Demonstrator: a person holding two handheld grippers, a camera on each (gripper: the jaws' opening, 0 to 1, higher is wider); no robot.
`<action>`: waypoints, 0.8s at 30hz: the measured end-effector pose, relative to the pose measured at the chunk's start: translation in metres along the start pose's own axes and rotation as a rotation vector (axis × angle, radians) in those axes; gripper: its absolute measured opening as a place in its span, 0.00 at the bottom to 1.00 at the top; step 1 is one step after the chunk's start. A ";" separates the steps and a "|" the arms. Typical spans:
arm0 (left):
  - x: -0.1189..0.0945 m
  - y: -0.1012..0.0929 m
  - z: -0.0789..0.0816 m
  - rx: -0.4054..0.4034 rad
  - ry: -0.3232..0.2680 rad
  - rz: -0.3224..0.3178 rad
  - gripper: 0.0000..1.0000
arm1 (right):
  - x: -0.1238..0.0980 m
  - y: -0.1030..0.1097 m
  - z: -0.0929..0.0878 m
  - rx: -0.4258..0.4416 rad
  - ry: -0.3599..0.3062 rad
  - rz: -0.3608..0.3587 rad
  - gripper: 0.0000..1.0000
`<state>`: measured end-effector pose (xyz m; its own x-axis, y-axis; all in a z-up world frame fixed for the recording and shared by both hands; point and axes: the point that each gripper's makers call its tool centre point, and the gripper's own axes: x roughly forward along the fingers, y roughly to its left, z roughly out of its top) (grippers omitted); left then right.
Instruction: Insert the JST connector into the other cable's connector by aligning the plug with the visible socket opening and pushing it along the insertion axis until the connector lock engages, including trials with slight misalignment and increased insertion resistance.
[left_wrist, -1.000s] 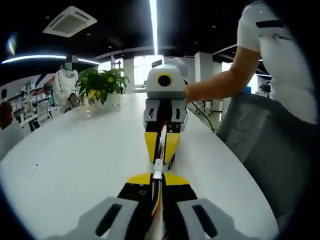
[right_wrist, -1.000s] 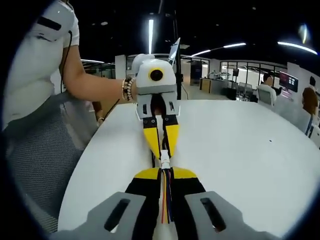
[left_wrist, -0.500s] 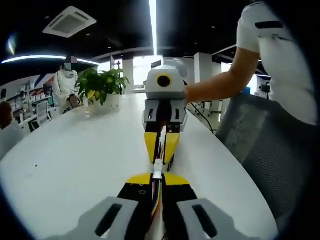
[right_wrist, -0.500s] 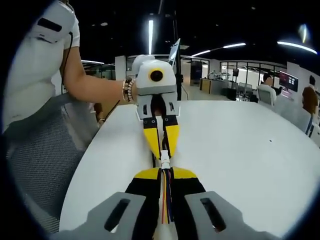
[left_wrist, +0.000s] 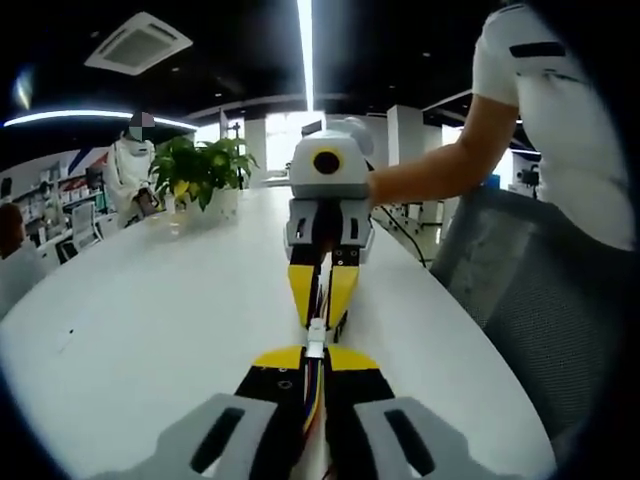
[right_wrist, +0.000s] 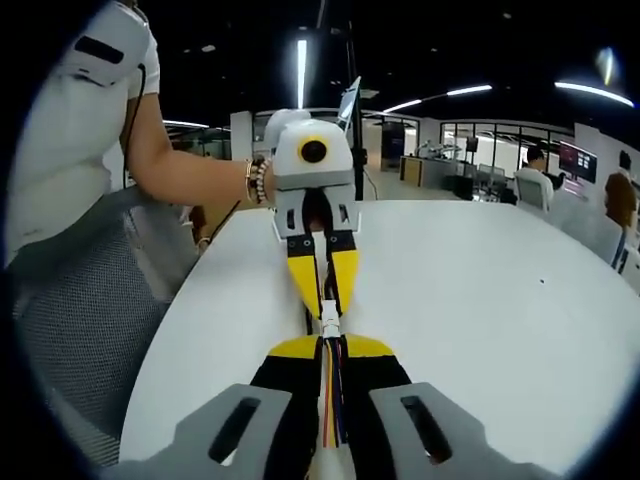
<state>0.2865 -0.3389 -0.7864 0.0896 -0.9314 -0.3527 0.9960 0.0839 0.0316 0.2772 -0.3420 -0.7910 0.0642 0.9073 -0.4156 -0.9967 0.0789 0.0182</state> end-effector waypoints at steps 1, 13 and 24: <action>0.000 -0.001 0.001 -0.002 -0.005 -0.003 0.00 | 0.001 0.000 0.001 0.002 -0.006 0.002 0.04; 0.002 -0.003 -0.001 -0.001 0.005 -0.008 0.00 | 0.001 0.001 -0.002 0.002 0.009 0.004 0.04; 0.004 -0.004 -0.004 -0.002 0.018 -0.009 0.00 | 0.002 0.000 -0.007 0.005 0.023 0.004 0.04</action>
<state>0.2831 -0.3418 -0.7917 0.0802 -0.9257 -0.3696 0.9968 0.0759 0.0263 0.2765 -0.3433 -0.7982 0.0590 0.8978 -0.4365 -0.9967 0.0774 0.0245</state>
